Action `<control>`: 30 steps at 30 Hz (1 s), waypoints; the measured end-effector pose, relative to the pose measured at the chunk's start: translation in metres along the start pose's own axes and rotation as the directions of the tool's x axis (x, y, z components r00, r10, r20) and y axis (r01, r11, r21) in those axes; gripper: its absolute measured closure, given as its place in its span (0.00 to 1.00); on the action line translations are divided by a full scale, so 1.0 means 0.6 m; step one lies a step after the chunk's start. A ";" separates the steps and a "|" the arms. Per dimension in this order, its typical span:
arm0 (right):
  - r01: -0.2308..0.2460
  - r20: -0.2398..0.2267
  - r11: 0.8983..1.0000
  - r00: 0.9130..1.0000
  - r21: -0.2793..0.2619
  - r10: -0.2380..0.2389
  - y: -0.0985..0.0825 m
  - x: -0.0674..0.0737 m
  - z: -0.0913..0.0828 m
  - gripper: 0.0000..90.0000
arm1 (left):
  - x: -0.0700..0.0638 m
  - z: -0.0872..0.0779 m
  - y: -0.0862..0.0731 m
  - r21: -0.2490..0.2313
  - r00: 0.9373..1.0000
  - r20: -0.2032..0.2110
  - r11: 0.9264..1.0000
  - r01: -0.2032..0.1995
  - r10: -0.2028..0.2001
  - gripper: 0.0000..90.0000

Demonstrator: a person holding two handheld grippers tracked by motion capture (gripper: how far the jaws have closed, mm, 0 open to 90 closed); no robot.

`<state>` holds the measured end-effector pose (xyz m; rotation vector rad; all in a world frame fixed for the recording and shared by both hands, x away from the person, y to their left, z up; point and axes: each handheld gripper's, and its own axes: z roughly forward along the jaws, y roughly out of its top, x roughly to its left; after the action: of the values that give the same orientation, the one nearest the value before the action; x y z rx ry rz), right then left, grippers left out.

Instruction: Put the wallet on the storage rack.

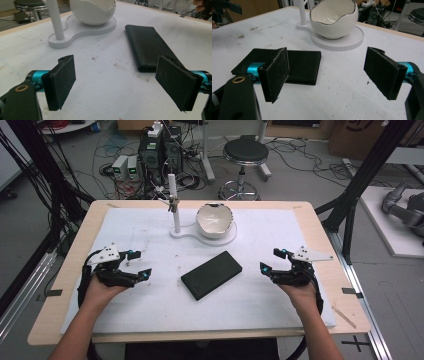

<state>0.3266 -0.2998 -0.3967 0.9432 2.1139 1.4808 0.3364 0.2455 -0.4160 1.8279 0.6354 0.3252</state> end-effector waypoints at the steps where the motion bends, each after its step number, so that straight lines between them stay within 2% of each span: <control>1: -0.002 -0.003 1.000 1.000 0.000 0.002 0.000 -0.001 -0.001 0.23 | -0.002 0.006 0.003 0.004 1.000 0.012 1.000 0.007 -0.007 0.18; 3: 0.000 -0.003 1.000 1.000 0.004 0.000 -0.002 -0.003 -0.002 0.23 | -0.007 0.018 0.007 0.012 0.999 0.033 1.000 0.013 -0.013 0.18; 7: -0.008 0.002 1.000 1.000 0.003 0.008 -0.004 -0.008 -0.004 0.23 | -0.018 0.051 0.021 0.053 0.997 0.078 0.999 -0.002 -0.002 0.18; 8: -0.010 0.000 1.000 1.000 0.003 0.010 -0.004 -0.008 -0.004 0.23 | -0.022 0.068 0.028 0.077 0.994 0.110 0.997 -0.002 -0.006 0.18; 9: -0.011 0.000 1.000 1.000 0.002 0.011 -0.004 -0.008 -0.004 0.23 | -0.022 0.068 0.028 0.077 0.994 0.110 0.997 -0.002 -0.006 0.18; 10: -0.011 0.000 1.000 1.000 0.002 0.011 -0.004 -0.008 -0.004 0.23 | -0.024 0.080 0.031 0.089 0.992 0.127 0.996 0.000 -0.011 0.18; 11: -0.004 -0.002 1.000 1.000 0.005 0.004 -0.004 -0.007 -0.004 0.23 | -0.028 0.104 0.038 0.116 0.989 0.145 0.993 -0.014 -0.003 0.18; 12: -0.001 0.000 1.000 1.000 0.007 0.001 -0.004 -0.006 -0.003 0.23 | -0.028 0.104 0.038 0.116 0.989 0.145 0.993 -0.014 -0.003 0.18; 13: -0.001 0.000 1.000 1.000 0.010 0.001 -0.004 -0.006 -0.003 0.23 | -0.029 0.130 0.041 0.132 0.985 0.172 0.991 -0.012 -0.011 0.18; 14: -0.001 0.000 1.000 1.000 0.010 0.001 -0.004 -0.006 -0.003 0.23 | -0.029 0.130 0.041 0.132 0.985 0.172 0.991 -0.012 -0.011 0.18; 15: 0.000 0.001 1.000 1.000 0.010 0.000 -0.004 -0.006 -0.002 0.23 | -0.030 0.147 0.042 0.156 0.983 0.183 0.988 -0.014 -0.015 0.18; 16: 0.004 0.003 1.000 1.000 0.013 -0.004 -0.004 -0.006 -0.001 0.23 | -0.033 0.170 0.039 0.192 0.975 0.218 0.981 -0.002 -0.041 0.18; 17: 0.004 0.003 1.000 1.000 0.013 -0.004 -0.004 -0.006 -0.001 0.23 | -0.033 0.170 0.039 0.192 0.975 0.218 0.981 -0.002 -0.041 0.19; 19: 0.003 0.001 1.000 1.000 0.016 -0.003 -0.004 -0.006 -0.002 0.23 | -0.037 0.198 0.034 0.241 0.974 0.218 0.971 -0.001 -0.053 0.19; 20: 0.005 0.005 1.000 1.000 0.014 -0.005 -0.004 -0.006 -0.002 0.23 | -0.038 0.205 0.032 0.252 0.972 0.225 0.968 0.010 -0.069 0.19; 23: 0.002 0.003 1.000 1.000 0.012 -0.002 -0.004 -0.007 -0.002 0.23 | -0.038 0.234 0.025 0.315 0.969 0.229 0.949 0.021 -0.097 0.19; 25: 0.004 0.002 1.000 1.000 0.011 -0.004 -0.004 -0.007 -0.001 0.23 | -0.039 0.239 0.023 0.323 0.967 0.234 0.946 0.021 -0.102 0.19; 26: 0.005 0.002 1.000 1.000 0.014 -0.005 -0.004 -0.008 -0.001 0.23 | -0.040 0.243 0.021 0.334 0.966 0.239 0.943 0.019 -0.104 0.20; 27: 0.006 0.002 1.000 1.000 0.016 -0.006 -0.004 -0.008 0.000 0.23 | -0.045 0.248 0.019 0.349 0.967 0.236 0.937 0.010 -0.098 0.20; 30: 0.012 0.002 1.000 1.000 0.021 -0.013 -0.004 -0.007 0.002 0.23 | -0.045 0.248 0.018 0.351 0.967 0.232 0.936 0.016 -0.103 0.21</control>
<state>0.3295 -0.3028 -0.3998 0.9368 2.1339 1.4537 0.3937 0.1102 -0.4546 2.1373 0.5983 -0.0649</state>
